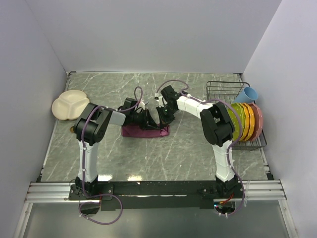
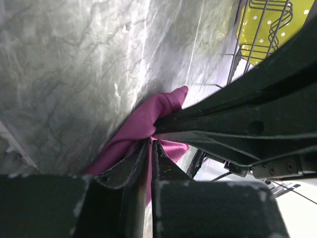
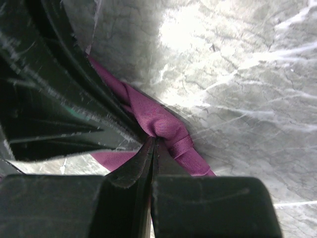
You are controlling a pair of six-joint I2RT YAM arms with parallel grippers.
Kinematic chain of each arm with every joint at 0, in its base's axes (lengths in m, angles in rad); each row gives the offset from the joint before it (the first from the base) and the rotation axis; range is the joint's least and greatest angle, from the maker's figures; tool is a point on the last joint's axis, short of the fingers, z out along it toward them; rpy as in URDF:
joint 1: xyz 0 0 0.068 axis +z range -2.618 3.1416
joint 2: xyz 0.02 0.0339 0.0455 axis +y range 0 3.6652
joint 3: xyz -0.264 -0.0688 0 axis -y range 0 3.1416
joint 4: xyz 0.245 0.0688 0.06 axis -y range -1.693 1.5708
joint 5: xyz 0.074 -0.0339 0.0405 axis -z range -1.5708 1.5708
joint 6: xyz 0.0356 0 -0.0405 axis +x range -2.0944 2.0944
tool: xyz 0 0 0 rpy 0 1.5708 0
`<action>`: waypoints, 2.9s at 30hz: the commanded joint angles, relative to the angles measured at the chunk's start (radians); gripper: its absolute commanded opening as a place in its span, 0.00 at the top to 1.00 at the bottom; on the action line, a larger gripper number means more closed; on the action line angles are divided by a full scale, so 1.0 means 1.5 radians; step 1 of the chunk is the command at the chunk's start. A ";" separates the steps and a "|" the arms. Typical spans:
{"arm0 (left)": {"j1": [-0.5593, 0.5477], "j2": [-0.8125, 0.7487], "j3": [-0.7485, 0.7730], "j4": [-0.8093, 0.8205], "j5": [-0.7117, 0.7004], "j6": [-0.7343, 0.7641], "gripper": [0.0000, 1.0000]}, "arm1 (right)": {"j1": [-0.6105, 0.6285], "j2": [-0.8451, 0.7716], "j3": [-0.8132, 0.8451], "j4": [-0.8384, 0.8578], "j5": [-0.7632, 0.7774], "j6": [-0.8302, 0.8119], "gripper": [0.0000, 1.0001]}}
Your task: Fold the napkin into a case and place the utensils inside
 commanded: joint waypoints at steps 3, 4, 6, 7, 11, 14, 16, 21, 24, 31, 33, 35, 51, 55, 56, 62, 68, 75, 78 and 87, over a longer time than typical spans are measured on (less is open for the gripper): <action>0.010 -0.106 -0.019 -0.005 0.009 0.047 0.80 | 0.001 0.032 0.019 -0.015 0.050 0.000 1.00; 0.018 -0.119 -0.025 -0.024 0.003 0.058 0.75 | 0.001 0.030 0.016 -0.015 0.050 0.000 1.00; 0.031 -0.152 -0.040 -0.054 -0.014 0.072 0.74 | 0.001 0.024 0.014 -0.012 0.048 -0.001 1.00; 0.046 -0.161 -0.053 -0.067 -0.017 0.079 0.71 | 0.002 0.022 0.014 -0.011 0.049 -0.001 1.00; 0.068 -0.197 -0.066 -0.179 -0.040 0.174 0.62 | 0.001 0.011 0.014 -0.006 0.045 -0.011 1.00; 0.098 -0.237 -0.075 -0.254 -0.059 0.253 0.56 | 0.001 0.012 0.022 -0.008 0.047 -0.013 1.00; 0.115 -0.242 -0.038 -0.353 -0.081 0.365 0.54 | 0.001 0.014 0.024 -0.010 0.046 -0.016 1.00; 0.115 -0.237 0.025 -0.473 -0.087 0.602 0.51 | 0.003 0.012 0.021 -0.008 0.047 -0.025 1.00; 0.112 -0.216 0.054 -0.482 -0.066 0.645 0.50 | 0.003 0.008 0.018 -0.006 0.046 -0.027 1.00; 0.088 -0.124 0.162 -0.482 -0.018 0.672 0.50 | 0.002 0.002 0.008 0.003 0.046 -0.022 1.00; 0.083 -0.098 0.184 -0.481 -0.009 0.676 0.50 | 0.002 0.000 0.007 0.006 0.047 -0.019 1.00; 0.081 -0.076 0.197 -0.489 0.004 0.684 0.50 | 0.003 0.001 0.008 0.007 0.046 -0.016 1.00; 0.063 -0.038 0.188 -0.518 0.032 0.708 0.54 | 0.002 0.011 0.027 -0.003 0.043 -0.017 1.00; 0.062 -0.028 0.197 -0.527 0.032 0.711 0.55 | 0.003 0.012 0.027 -0.003 0.043 -0.018 1.00; 0.062 -0.026 0.198 -0.527 0.032 0.709 0.55 | 0.003 0.013 0.027 -0.003 0.042 -0.017 1.00; 0.055 -0.025 0.202 -0.525 0.034 0.706 0.68 | 0.003 0.012 0.030 -0.002 0.038 -0.012 1.00; 0.053 -0.023 0.208 -0.520 0.027 0.696 0.83 | 0.002 0.003 0.030 -0.002 0.033 -0.011 1.00; 0.053 -0.027 0.213 -0.501 0.012 0.676 0.99 | 0.002 -0.005 0.043 -0.005 0.023 -0.007 1.00; 0.052 -0.029 0.213 -0.495 0.001 0.671 0.99 | 0.002 -0.015 0.047 -0.006 0.017 -0.006 1.00; 0.051 -0.026 0.220 -0.490 -0.005 0.665 0.99 | 0.002 -0.032 0.050 -0.009 0.006 -0.009 1.00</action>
